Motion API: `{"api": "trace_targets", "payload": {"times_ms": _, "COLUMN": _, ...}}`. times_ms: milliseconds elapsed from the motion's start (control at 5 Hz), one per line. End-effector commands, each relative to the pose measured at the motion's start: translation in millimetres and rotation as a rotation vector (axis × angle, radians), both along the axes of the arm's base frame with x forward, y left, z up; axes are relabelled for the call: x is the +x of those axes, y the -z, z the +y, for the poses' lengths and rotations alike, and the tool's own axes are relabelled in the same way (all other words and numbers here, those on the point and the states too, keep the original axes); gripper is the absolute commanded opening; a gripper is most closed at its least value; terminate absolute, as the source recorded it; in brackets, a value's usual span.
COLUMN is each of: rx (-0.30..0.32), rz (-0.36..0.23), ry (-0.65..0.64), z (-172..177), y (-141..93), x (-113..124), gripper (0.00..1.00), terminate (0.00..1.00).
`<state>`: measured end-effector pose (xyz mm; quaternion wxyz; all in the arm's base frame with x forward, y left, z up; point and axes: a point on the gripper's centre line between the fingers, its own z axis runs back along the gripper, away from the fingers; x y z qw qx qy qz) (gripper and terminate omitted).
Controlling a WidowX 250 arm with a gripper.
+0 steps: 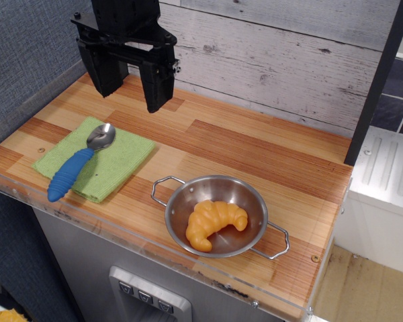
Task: PICK UP THE SPOON AND PUT NEAR TH VISSEL
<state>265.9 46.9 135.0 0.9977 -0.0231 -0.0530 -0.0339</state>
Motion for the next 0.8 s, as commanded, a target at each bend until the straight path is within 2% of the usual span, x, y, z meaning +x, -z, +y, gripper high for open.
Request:
{"api": "trace_targets", "payload": {"times_ms": 0, "rx": 0.000, "rz": 0.000, "ry": 0.000, "z": 0, "y": 0, "x": 0, "gripper": 1.00, "terminate": 0.00}}
{"api": "trace_targets", "payload": {"times_ms": 200, "rx": 0.024, "rz": 0.015, "ry": -0.039, "z": 22, "y": 14, "x": -10, "gripper": 1.00, "terminate": 0.00}}
{"api": "trace_targets", "payload": {"times_ms": 400, "rx": 0.089, "rz": 0.029, "ry": -0.085, "z": 47, "y": 29, "x": -25, "gripper": 1.00, "terminate": 0.00}}
{"api": "trace_targets", "payload": {"times_ms": 600, "rx": 0.121, "rz": 0.011, "ry": -0.123, "z": 68, "y": 46, "x": -36, "gripper": 1.00, "terminate": 0.00}}
